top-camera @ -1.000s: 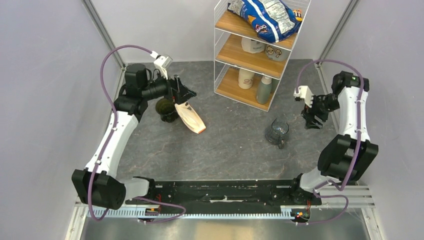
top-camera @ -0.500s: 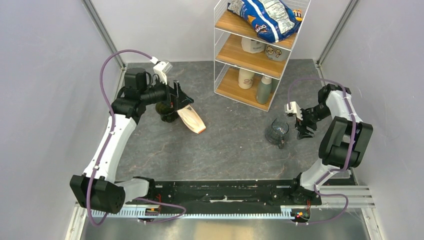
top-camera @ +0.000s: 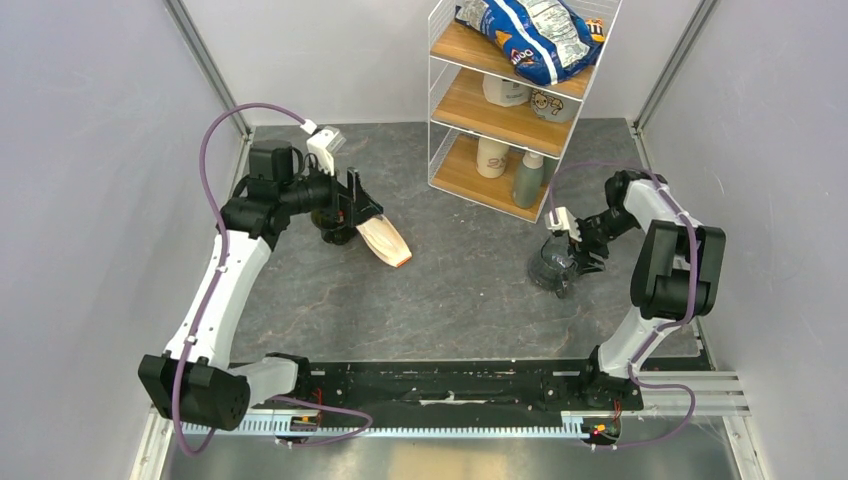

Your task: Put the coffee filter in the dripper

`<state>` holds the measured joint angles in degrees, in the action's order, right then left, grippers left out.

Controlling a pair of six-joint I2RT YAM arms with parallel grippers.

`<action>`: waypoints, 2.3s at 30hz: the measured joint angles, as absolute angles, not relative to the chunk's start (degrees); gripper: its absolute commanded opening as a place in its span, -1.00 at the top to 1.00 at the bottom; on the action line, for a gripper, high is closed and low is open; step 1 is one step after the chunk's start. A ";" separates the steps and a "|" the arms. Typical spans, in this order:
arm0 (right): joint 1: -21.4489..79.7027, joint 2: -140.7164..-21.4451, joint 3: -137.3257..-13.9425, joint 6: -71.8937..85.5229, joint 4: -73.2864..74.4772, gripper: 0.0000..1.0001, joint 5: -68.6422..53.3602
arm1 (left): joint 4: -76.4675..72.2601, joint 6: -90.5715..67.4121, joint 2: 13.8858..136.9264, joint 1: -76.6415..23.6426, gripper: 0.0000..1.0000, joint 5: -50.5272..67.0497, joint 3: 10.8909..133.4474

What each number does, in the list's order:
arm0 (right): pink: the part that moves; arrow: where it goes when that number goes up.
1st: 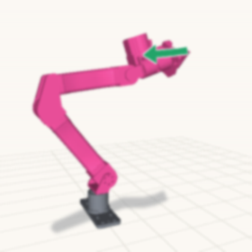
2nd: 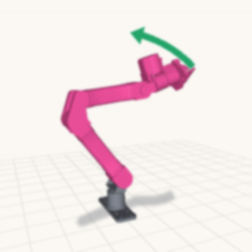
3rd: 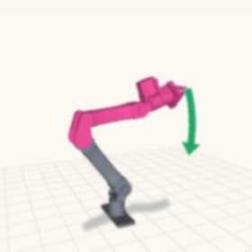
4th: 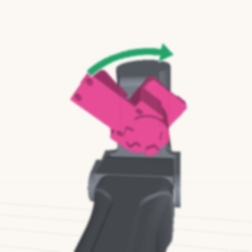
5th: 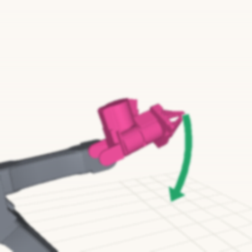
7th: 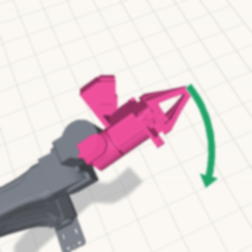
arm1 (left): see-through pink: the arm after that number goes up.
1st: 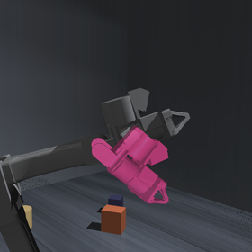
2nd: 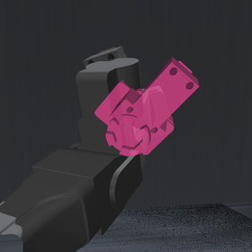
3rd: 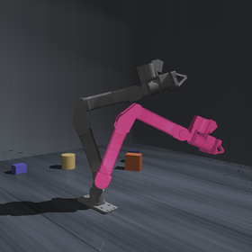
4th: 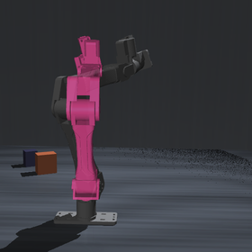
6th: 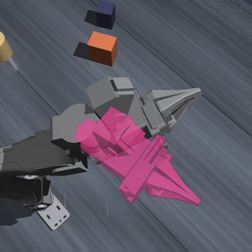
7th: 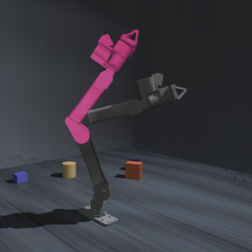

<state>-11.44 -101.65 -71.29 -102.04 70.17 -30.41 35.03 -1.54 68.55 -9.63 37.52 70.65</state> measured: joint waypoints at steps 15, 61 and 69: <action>5.37 -106.85 -77.82 -98.00 68.49 -0.33 -33.74 | 36.05 -0.80 64.05 -6.55 -0.86 34.61 67.46; 26.17 -112.49 -91.35 -90.39 62.54 -0.38 -35.09 | 35.83 -0.30 58.33 -4.47 -0.90 30.46 62.11; 15.42 -95.72 -85.62 -81.14 68.38 -0.70 -34.28 | 39.42 -1.04 60.34 0.64 -0.97 30.04 63.29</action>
<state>15.42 -95.72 -85.62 -81.14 68.38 -34.28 39.42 -1.04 60.34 0.64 30.04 63.29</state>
